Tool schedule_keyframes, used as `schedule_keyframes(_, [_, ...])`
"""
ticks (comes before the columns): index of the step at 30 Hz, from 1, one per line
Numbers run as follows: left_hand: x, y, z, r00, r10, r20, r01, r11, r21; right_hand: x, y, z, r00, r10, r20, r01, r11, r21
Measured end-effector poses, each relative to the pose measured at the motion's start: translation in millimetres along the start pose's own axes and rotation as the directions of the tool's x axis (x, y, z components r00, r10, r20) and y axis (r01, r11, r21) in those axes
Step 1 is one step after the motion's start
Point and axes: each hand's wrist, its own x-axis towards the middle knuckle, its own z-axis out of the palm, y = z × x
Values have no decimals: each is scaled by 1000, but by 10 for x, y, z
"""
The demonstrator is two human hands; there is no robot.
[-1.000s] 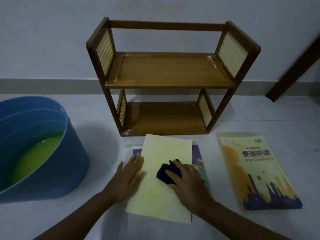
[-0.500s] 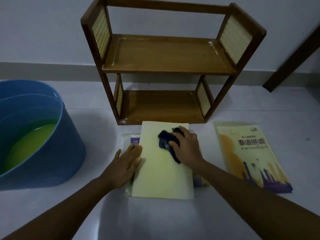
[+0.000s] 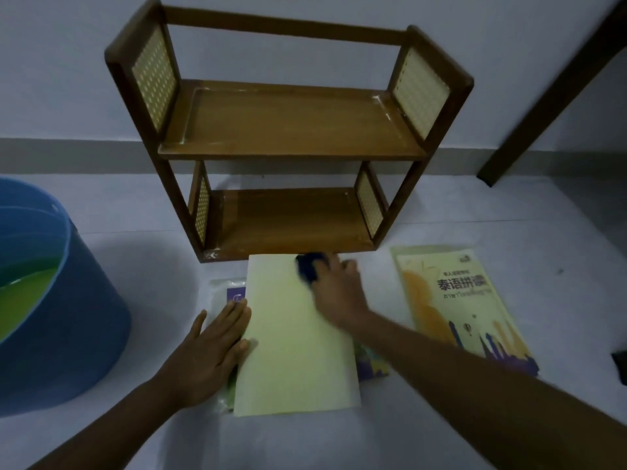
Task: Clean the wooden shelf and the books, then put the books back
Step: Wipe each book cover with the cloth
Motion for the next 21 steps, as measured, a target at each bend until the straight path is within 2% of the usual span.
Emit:
schedule_keyframes(2, [43, -33, -2, 1000, 5, -15, -6, 998, -62, -595, -268, 184, 960, -280, -29, 280, 960, 7])
schedule_keyframes(4, [55, -70, -8, 1000, 17, -10, -18, 999, -45, -1174, -516, 303, 834, -548, 61, 543, 836, 80])
schedule_keyframes(5, [60, -74, -2, 1000, 28, -13, -29, 999, -26, -1326, -548, 302, 782, -615, 102, 602, 788, 130])
schedule_keyframes(6, [59, -109, 1, 999, 37, -13, -37, 999, -9, -1352, -539, 311, 760, -636, 135, 614, 771, 173])
schedule_keyframes(7, [59, -113, -5, 999, 48, -11, -48, 999, 1, -1284, -452, 311, 764, -631, 136, 608, 774, 176])
schedule_keyframes(9, [62, -61, -64, 999, 51, -1, -51, 998, 32, -1001, -141, 279, 826, -563, 33, 560, 826, 59])
schedule_keyframes(12, [41, 65, -155, 997, -1, 76, -9, 992, 128, -588, 545, 127, 968, -249, -38, 247, 968, -46])
schedule_keyframes(14, [-20, 85, -187, 993, 15, 117, -33, 987, 160, -466, 985, 31, 999, -29, -36, 26, 996, -83])
schedule_keyframes(16, [-56, 59, -180, 989, 85, 121, -109, 973, 205, -500, 1269, 11, 996, 84, -24, -86, 993, -85])
schedule_keyframes(19, [-54, 89, -191, 969, 219, 112, -242, 932, 271, -667, 1308, 147, 994, 89, 67, -81, 991, -107])
schedule_keyframes(21, [-22, 132, -223, 950, 284, 130, -311, 899, 307, -824, 1191, 187, 999, 32, 37, -27, 990, -141])
